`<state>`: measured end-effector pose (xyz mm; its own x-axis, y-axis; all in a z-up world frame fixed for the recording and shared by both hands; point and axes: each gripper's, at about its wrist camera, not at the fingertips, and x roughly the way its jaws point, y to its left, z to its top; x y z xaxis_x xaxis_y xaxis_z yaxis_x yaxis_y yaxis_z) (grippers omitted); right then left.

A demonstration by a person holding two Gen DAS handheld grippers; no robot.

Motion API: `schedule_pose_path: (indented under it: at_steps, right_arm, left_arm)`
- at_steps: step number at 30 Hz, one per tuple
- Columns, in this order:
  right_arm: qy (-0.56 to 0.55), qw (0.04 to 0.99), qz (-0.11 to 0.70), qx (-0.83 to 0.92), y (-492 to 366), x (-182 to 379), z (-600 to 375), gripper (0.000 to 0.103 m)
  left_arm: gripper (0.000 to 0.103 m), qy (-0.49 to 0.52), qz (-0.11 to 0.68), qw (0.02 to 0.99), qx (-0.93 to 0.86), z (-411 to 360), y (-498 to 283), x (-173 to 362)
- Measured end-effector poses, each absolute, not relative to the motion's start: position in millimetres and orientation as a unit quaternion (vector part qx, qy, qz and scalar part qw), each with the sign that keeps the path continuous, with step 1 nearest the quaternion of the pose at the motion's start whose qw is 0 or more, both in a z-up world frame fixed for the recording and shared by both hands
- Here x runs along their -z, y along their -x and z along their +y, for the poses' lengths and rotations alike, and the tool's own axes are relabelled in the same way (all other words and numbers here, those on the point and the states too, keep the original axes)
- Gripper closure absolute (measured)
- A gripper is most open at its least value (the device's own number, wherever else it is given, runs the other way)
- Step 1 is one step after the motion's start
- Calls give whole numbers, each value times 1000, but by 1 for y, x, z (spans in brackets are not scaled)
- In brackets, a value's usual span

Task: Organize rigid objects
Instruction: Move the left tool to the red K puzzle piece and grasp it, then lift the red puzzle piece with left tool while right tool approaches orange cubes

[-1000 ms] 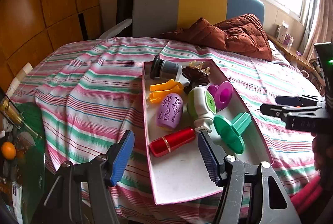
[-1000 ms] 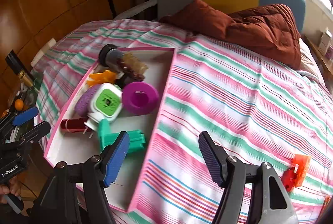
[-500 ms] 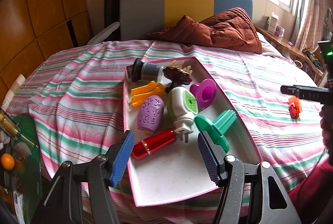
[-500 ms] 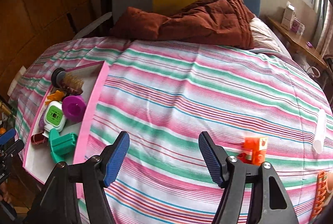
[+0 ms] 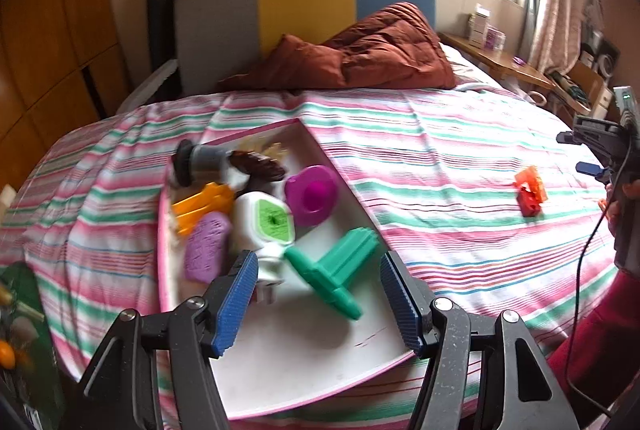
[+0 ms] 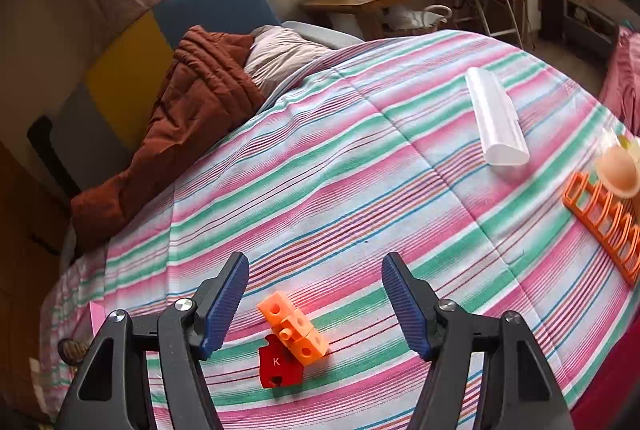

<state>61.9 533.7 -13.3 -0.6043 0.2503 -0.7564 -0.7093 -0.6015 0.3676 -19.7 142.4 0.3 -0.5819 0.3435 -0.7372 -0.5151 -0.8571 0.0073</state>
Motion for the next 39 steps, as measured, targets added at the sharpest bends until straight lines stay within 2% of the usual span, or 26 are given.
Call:
schedule_pose_path:
  at_steps: [4, 12, 14, 16, 18, 30, 32, 35, 39]
  right_arm:
    - [338, 284, 377, -814, -69, 20, 542, 33]
    - [350, 266, 386, -811, -65, 24, 540, 33]
    - [348, 265, 391, -810, -65, 25, 542, 33]
    - [346, 264, 399, -807, -66, 26, 544, 33]
    - [345, 263, 404, -805, -67, 27, 546, 33]
    - [354, 249, 420, -798, -62, 34, 550, 33]
    - [356, 247, 420, -797, -61, 34, 550, 33]
    - [359, 246, 419, -797, -59, 35, 550, 33]
    - [362, 246, 424, -793, -59, 37, 552, 33]
  left_arm:
    - [39, 387, 124, 283, -869, 177, 18, 0]
    - [39, 411, 147, 372, -819, 264, 15, 16]
    - [35, 416, 150, 398, -804, 287, 14, 20]
    - [27, 415, 157, 415, -794, 310, 13, 24]
    - [27, 418, 163, 435, -781, 331, 12, 28]
    - [28, 453, 192, 473, -731, 426, 17, 64]
    - [30, 460, 193, 472, -727, 438, 20, 72]
    - [68, 438, 214, 465, -739, 444, 20, 78]
    - [71, 446, 189, 469, -739, 425, 23, 78]
